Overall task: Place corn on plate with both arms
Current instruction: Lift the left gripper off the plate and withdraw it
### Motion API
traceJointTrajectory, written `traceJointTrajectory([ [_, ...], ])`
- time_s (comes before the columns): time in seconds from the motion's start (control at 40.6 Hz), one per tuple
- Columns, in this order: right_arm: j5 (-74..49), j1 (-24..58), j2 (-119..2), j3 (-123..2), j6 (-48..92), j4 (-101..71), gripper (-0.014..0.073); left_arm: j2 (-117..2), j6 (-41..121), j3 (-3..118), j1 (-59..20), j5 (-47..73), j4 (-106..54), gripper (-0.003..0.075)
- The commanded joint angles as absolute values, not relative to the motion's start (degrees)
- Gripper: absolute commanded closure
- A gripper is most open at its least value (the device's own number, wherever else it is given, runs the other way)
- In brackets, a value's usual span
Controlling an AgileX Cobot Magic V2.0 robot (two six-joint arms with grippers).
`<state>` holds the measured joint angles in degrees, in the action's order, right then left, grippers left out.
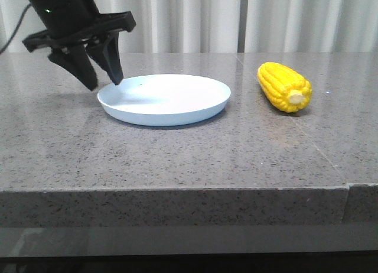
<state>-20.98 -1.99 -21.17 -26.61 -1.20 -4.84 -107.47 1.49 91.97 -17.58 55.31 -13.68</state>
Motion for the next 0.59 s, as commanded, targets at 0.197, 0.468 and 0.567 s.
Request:
traceJointTrajectory([
  [0.197,-16.09,-2.28,-21.96,-28.58,-0.94,-4.74,0.0002,-92.78,-2.80,90.08,-18.02,56.97,-1.89,0.0494],
  [0.468,-16.09,-2.28,-21.96,-28.58,-0.94,-4.74,0.0002,-81.34,-6.56,79.25,-15.58,55.85,6.32,0.0689],
  [0.567,-16.09,-2.28,-21.96,-28.58,-0.94,-4.74,0.0002,-76.25,-6.56,74.80,-12.73,54.49,6.32,0.0741],
])
